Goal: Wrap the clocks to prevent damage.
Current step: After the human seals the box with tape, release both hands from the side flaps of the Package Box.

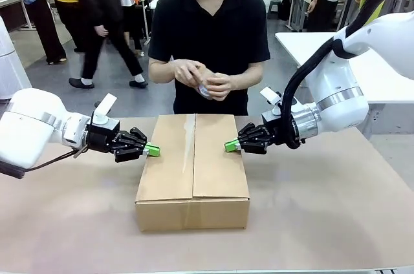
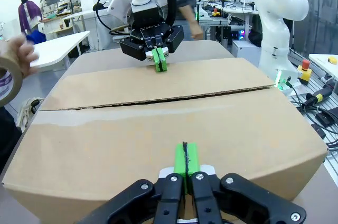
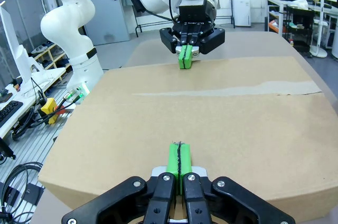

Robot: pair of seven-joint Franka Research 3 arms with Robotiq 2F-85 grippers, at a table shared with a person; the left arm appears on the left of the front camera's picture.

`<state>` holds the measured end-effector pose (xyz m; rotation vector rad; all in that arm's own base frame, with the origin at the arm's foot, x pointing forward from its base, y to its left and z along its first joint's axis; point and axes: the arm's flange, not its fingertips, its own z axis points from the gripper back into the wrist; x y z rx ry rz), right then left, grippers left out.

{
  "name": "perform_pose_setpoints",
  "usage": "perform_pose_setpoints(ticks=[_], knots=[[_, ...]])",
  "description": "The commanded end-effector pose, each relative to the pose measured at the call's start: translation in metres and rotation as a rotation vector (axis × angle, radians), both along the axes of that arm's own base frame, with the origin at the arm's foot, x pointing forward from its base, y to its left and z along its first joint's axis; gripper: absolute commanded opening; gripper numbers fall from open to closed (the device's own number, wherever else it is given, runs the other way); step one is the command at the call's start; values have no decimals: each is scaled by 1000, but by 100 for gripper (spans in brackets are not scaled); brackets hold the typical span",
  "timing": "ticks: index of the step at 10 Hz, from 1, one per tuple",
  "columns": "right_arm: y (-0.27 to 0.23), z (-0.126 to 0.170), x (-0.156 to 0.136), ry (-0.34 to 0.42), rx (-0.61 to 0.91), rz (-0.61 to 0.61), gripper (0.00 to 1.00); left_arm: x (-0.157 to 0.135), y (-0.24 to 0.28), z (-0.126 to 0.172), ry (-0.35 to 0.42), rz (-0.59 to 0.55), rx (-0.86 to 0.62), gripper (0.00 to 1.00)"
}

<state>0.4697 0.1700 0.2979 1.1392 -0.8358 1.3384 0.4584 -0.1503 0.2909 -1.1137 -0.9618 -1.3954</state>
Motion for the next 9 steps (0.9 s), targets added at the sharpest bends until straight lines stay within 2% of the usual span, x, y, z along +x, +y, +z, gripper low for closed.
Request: perform_pose_setpoints(ticks=[1,9], knots=[[2,-4,-1,2,-8,-2,1,0,-1,-3,2,3,9,0],[2,-4,-1,2,-8,-2,1,0,-1,-3,2,3,9,0]])
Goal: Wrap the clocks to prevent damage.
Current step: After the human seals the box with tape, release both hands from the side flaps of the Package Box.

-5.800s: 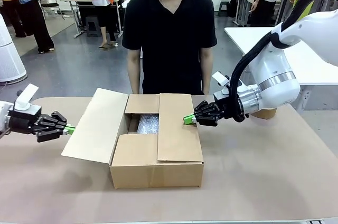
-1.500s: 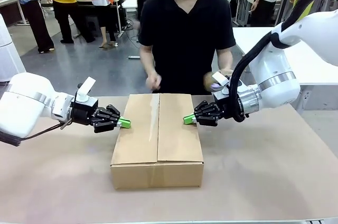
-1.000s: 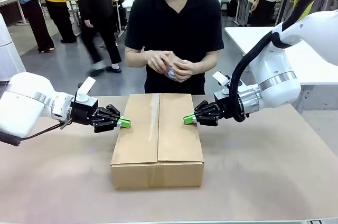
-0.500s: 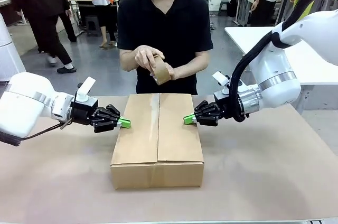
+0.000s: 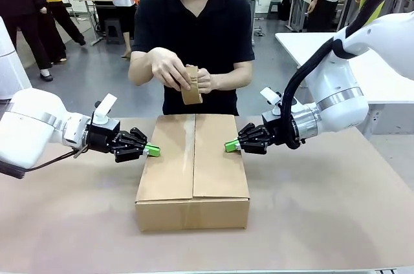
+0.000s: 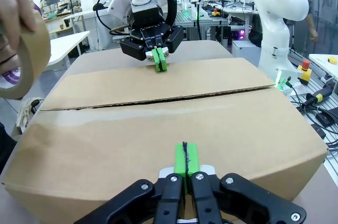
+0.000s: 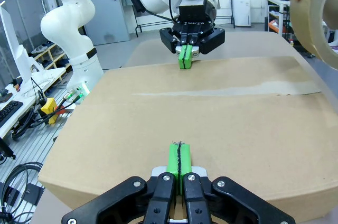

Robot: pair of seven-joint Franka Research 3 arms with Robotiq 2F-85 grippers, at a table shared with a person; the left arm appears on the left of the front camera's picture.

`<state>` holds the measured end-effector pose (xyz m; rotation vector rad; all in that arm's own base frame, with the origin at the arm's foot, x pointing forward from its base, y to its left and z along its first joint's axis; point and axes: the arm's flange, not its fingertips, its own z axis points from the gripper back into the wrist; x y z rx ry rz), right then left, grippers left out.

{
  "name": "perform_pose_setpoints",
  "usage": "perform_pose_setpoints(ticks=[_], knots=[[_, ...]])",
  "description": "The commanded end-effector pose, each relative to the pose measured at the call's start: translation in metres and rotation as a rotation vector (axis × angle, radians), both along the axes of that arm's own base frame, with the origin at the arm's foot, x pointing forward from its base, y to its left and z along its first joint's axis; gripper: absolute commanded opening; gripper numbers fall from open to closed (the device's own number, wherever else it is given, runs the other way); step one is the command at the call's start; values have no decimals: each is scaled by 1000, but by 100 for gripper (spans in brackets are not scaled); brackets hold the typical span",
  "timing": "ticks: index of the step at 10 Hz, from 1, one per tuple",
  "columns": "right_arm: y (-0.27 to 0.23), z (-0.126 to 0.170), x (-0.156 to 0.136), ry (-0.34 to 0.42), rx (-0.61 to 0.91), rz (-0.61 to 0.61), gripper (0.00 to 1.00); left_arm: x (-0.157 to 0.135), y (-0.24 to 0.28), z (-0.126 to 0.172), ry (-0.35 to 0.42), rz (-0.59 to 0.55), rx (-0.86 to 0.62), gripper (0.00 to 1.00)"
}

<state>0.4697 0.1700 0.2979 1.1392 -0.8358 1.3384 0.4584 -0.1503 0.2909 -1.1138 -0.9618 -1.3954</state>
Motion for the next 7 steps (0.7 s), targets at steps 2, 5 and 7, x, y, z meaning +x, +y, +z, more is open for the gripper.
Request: perform_pose_setpoints(ticks=[2,5,7], knots=[[2,-4,-1,2,-8,-2,1,0,-1,-3,2,3,9,0],[2,-4,-1,2,-8,-2,1,0,-1,-3,2,3,9,0],[2,-4,-1,2,-8,-2,1,0,-1,-3,2,3,9,0]])
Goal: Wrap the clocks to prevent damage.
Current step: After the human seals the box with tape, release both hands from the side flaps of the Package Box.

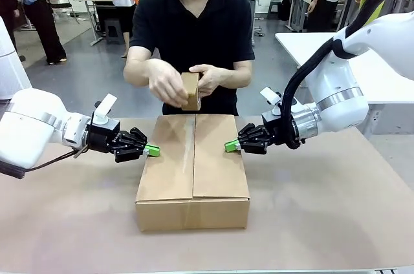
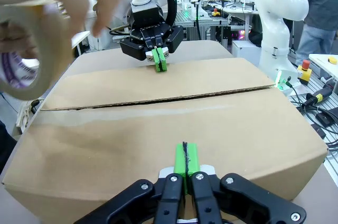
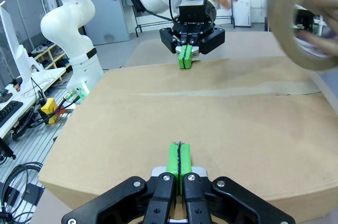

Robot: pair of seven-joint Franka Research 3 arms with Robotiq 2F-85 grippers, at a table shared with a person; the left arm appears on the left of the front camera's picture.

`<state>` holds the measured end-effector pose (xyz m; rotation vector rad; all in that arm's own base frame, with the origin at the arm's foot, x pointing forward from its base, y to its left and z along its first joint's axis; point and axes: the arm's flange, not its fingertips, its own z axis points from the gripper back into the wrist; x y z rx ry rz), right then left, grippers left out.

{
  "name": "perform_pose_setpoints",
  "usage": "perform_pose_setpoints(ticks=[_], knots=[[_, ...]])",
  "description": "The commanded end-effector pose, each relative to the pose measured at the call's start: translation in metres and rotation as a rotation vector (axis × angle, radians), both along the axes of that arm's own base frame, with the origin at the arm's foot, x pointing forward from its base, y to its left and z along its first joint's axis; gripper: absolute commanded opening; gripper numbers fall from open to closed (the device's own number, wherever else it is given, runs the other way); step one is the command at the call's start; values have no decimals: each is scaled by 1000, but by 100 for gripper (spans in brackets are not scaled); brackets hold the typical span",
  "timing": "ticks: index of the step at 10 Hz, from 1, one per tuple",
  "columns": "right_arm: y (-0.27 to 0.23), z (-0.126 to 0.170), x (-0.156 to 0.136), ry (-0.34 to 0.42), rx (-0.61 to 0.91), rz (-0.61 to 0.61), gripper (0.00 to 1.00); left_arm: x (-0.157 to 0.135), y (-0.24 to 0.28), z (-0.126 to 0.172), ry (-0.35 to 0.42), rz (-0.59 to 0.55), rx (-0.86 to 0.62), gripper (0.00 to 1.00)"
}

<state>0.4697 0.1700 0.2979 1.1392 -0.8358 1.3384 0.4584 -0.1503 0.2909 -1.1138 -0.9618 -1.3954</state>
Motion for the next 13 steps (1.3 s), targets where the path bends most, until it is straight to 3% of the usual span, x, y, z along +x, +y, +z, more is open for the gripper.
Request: perform_pose_setpoints(ticks=[1,13], knots=[[2,-4,-1,2,-8,-2,1,0,-1,-3,2,3,9,0],[2,-4,-1,2,-8,-2,1,0,-1,-3,2,3,9,0]])
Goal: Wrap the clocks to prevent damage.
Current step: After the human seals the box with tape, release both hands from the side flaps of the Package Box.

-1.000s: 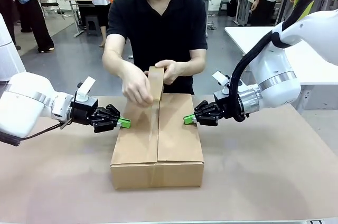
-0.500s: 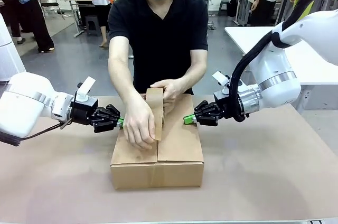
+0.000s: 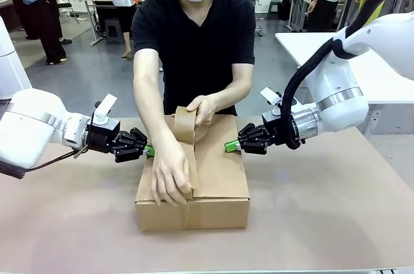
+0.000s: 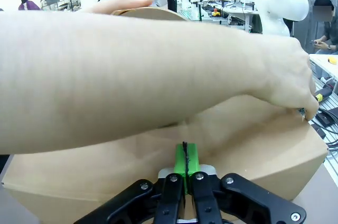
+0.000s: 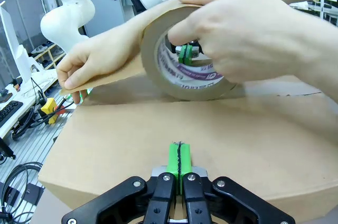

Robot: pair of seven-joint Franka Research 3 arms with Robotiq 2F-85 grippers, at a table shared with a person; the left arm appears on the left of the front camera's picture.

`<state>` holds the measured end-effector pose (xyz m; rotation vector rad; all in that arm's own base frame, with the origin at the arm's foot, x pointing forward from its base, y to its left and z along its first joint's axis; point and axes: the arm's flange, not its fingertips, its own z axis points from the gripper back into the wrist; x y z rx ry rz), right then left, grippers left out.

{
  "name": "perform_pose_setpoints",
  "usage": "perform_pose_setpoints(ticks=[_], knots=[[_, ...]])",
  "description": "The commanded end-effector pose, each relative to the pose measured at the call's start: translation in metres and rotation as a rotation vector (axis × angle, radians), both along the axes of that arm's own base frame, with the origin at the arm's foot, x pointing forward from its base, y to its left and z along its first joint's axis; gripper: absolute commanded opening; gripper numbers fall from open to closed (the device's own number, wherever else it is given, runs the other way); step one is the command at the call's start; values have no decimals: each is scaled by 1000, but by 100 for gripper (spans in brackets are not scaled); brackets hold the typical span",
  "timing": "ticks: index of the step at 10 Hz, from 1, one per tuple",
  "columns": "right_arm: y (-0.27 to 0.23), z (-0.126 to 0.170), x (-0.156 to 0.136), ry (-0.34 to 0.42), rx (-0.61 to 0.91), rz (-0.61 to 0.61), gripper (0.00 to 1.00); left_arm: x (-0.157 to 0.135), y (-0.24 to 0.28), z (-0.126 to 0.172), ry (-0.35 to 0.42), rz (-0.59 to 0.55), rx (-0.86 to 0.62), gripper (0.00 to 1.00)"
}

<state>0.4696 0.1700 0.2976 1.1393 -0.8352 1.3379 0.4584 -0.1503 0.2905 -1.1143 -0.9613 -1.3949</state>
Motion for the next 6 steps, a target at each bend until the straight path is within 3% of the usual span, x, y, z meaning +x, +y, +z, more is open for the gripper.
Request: perform_pose_setpoints(ticks=[1,6], knots=[[2,-3,-1,1,-8,-2,1,0,-1,-2,1,3,9,0],[2,-3,-1,1,-8,-2,1,0,-1,-2,1,3,9,0]])
